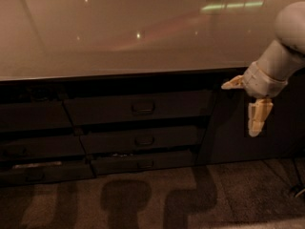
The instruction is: Open top drawer
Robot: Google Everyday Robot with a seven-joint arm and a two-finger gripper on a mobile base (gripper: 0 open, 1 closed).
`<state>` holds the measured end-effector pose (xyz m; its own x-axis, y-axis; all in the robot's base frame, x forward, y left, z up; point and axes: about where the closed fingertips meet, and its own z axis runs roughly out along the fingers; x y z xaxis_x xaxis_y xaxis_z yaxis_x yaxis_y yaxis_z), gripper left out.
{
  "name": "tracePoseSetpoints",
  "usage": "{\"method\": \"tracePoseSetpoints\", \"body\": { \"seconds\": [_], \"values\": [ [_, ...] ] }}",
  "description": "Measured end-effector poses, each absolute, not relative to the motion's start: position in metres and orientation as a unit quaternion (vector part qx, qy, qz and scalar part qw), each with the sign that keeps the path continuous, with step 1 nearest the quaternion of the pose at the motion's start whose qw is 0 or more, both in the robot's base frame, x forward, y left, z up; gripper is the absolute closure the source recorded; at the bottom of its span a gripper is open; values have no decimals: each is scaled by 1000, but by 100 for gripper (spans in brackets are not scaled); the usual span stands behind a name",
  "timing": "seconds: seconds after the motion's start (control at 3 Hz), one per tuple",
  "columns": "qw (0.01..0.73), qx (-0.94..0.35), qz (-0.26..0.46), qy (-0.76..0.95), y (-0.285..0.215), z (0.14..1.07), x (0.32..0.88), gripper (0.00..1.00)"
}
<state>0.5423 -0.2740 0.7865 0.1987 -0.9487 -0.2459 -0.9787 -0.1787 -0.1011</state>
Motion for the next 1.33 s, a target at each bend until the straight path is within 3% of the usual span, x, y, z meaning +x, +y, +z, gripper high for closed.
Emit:
{"method": "tracePoseSetpoints", "body": {
  "seconds": [0.67,1.0,1.33],
  "values": [
    [-1,-841,46,540,-164,738,534,0],
    [-6,-843,46,535,-161,734,534,0],
    [-7,-848,-6,529,-167,735,526,0]
  ]
}}
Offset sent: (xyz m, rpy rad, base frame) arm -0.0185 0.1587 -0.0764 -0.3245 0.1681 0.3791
